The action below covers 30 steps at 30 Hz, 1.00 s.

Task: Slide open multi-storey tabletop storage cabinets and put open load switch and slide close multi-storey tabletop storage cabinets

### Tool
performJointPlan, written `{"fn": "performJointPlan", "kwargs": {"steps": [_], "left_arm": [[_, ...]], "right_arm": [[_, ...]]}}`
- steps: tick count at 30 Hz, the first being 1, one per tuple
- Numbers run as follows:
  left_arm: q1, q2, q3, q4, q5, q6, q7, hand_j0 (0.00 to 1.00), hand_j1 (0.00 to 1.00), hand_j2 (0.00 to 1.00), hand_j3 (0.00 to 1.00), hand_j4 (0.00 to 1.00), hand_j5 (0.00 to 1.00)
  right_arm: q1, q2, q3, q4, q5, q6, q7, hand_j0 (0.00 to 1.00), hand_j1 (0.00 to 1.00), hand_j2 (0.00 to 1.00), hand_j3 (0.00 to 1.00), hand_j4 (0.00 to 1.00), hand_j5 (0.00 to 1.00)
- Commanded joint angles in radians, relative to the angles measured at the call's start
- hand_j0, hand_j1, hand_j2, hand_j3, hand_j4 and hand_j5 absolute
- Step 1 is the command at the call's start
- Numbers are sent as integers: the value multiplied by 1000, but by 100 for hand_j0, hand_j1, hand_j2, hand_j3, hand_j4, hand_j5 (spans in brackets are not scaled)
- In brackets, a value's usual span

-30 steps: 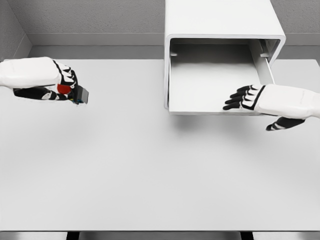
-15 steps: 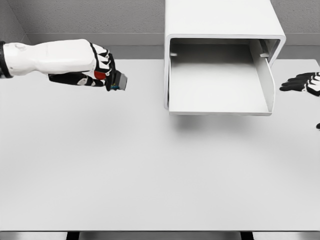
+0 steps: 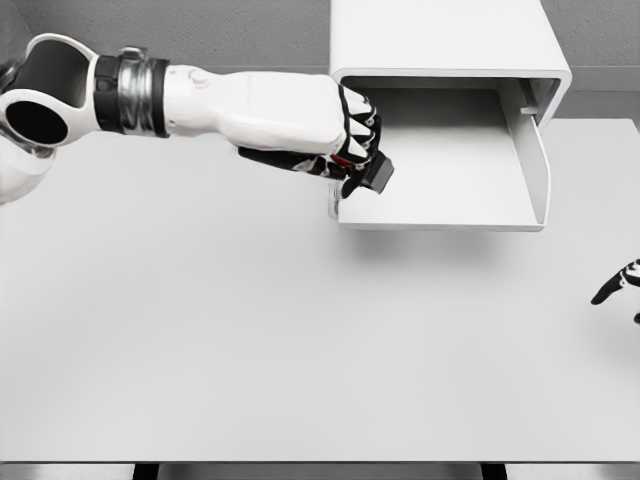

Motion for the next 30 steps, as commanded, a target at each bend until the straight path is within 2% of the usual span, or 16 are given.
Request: {"fn": "performJointPlan", "kwargs": {"steps": [1,2,4,6,7,10,11,13,15,18,21,24,27,30], "left_arm": [[-2,-53,-11,10,-9,4,3,32,32,32,32,32,32],[-14,-68,-11,16,-9,4,3,32,32,32,32,32,32],[-25,-125,-13,109,-21,4,3,32,32,32,32,32,32],[-25,-145,-16,131,-37,4,3,32,32,32,32,32,32],[-25,-160,-17,158,-38,4,3,32,32,32,32,32,32],[-25,-260,-17,310,-116,4,3,32,32,32,32,32,32],[-25,-281,-17,333,-138,4,3,32,32,32,32,32,32],[-25,-297,-17,347,-153,4,3,32,32,32,32,32,32],[-23,-306,-17,349,-155,4,3,34,34,34,34,34,34],[-23,-306,-17,349,-153,4,3,39,39,39,39,39,39],[-23,-308,-17,358,-153,4,3,40,40,40,40,40,40],[-23,-323,-17,391,-153,4,3,50,50,50,50,50,50],[-21,-324,-17,393,-152,4,3,73,73,73,73,73,73],[-20,-324,-17,393,-147,4,3,89,89,89,89,89,89]], "right_arm": [[-6,-31,61,-1,-2,2,0,50,50,50,50,50,50],[-38,-39,102,-1,-2,2,0,51,51,51,51,51,51],[-117,-50,168,-1,-2,2,0,53,53,53,53,53,53],[-176,-54,245,-1,7,2,0,53,53,53,53,53,53],[-199,-54,262,-2,13,2,0,54,54,54,54,54,54],[-249,-54,318,-1,28,2,0,54,54,54,54,54,54],[-256,-54,321,-1,30,2,0,54,54,54,54,54,54],[-282,-54,340,-1,36,2,0,54,54,54,54,54,54],[-350,-51,393,-1,45,2,0,54,54,54,54,54,54],[-391,-44,432,-1,51,2,0,55,55,55,55,55,55],[-511,-28,564,-1,67,2,0,56,56,56,56,56,56],[-542,-18,596,-1,76,2,0,58,58,58,58,58,58],[-565,-13,620,-1,78,2,0,58,58,58,58,58,58],[-568,-11,627,-1,78,2,0,58,58,58,58,58,58]]}}
